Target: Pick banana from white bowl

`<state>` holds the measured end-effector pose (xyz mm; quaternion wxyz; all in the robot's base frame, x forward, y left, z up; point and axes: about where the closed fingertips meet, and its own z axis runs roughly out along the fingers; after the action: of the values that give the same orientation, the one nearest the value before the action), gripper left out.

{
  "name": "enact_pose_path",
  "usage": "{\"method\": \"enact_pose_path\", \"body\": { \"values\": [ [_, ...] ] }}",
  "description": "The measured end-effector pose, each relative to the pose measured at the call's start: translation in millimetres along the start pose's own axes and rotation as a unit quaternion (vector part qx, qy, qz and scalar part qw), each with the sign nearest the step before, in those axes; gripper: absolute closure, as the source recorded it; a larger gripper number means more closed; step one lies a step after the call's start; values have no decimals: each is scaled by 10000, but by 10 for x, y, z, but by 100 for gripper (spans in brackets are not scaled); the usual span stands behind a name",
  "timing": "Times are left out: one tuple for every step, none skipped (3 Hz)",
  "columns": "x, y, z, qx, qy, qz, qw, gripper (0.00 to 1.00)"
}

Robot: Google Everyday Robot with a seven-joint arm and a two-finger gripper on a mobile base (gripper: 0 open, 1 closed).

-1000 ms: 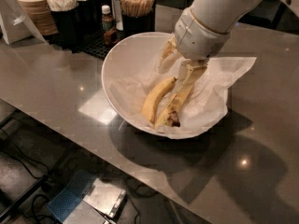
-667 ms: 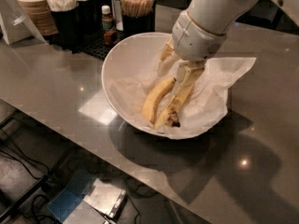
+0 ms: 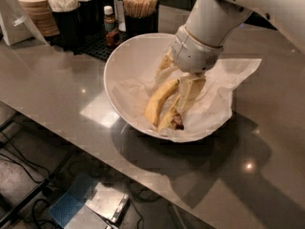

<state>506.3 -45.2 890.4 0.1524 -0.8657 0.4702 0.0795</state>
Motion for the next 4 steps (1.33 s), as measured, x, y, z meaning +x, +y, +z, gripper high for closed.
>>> {"method": "enact_pose_path", "body": {
  "values": [
    [12, 27, 109, -123, -50, -5, 9999, 39],
    [33, 60, 180, -192, -86, 25, 9998, 40],
    [73, 110, 254, -277, -86, 70, 9996, 39],
    [109, 148, 318, -345, -59, 73, 9994, 40]
  ]
}}
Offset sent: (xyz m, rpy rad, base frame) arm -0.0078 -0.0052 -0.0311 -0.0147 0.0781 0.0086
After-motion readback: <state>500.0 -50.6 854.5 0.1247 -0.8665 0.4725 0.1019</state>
